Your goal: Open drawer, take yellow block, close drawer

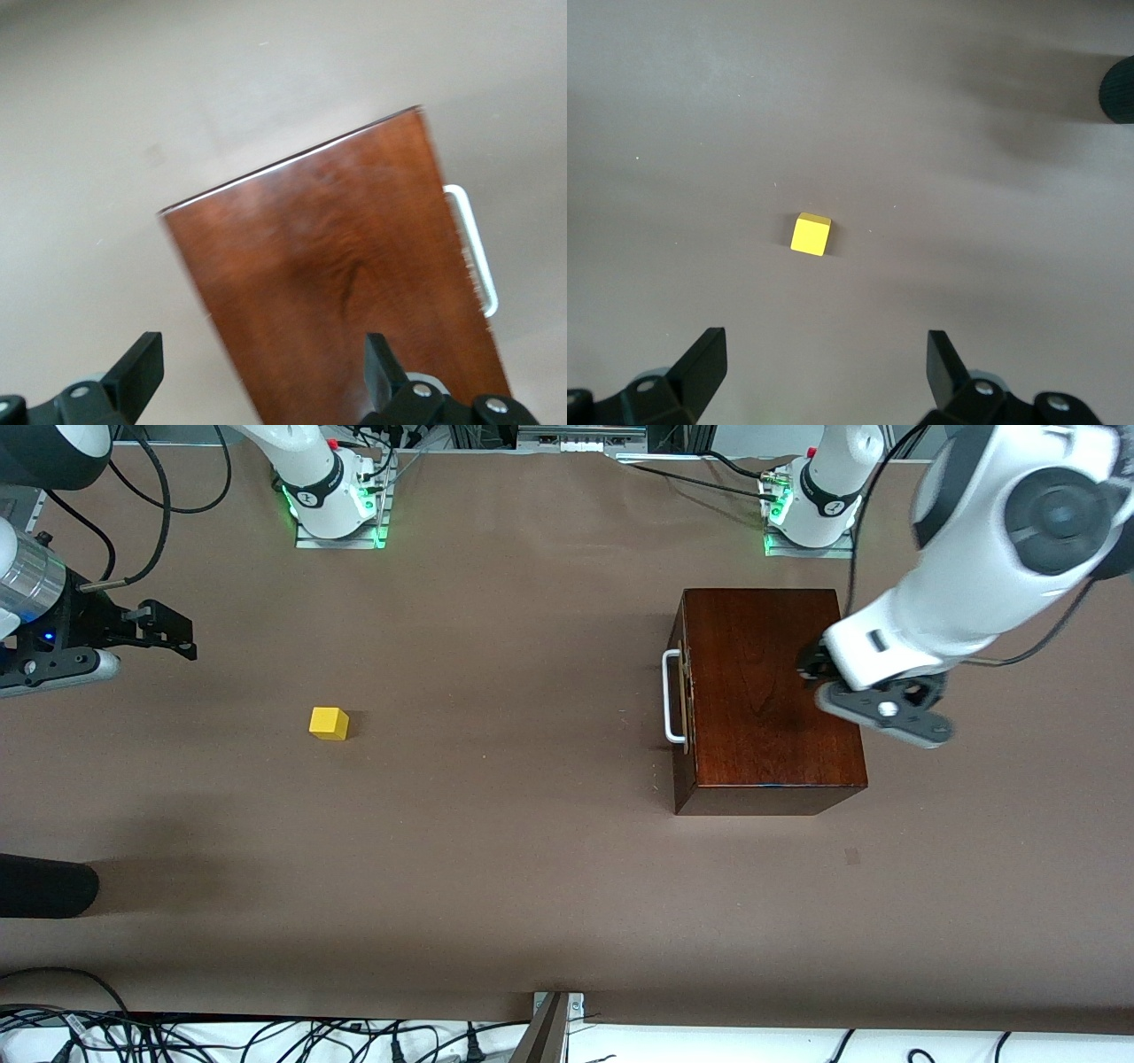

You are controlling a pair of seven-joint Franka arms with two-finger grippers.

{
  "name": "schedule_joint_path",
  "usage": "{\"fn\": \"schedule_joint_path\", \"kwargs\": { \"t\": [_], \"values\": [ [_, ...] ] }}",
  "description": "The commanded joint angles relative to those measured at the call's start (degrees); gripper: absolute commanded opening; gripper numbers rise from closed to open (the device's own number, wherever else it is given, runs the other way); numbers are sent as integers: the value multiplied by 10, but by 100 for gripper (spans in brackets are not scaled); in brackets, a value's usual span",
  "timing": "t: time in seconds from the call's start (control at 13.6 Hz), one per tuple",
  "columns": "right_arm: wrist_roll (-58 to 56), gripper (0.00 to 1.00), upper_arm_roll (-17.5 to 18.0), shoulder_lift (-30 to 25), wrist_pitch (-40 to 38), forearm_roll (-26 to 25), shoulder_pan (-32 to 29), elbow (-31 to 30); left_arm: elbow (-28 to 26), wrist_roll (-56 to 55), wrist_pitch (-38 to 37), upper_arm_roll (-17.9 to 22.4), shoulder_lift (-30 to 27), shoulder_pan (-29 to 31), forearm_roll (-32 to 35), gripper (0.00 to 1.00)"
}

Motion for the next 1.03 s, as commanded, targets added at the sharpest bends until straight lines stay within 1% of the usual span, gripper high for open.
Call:
{"fn": "schedule_joint_path", "kwargs": {
  "t": [0.0,0.22,0.29,0.51,0.66,0.95],
  "values": [
    [-7,100,1,6,-5,-7,0,15,-98,-18,33,18,-78,38,-17,100],
    [-7,100,1,6,-1,-7,0,15,-187,-62,64,21,-160,85,-32,100],
    [-7,100,1,6,-1,-7,0,15,-191,-58,63,21,-164,91,-29,100],
    [-7,100,1,7,0,-7,0,15,-179,-47,75,21,-146,98,-25,100],
    [-7,100,1,8,0,-7,-1,15,-174,-12,75,22,-144,98,-24,100],
    [-7,100,0,9,-1,-7,-3,15,-156,-8,54,24,-135,91,-13,100]
  ]
}}
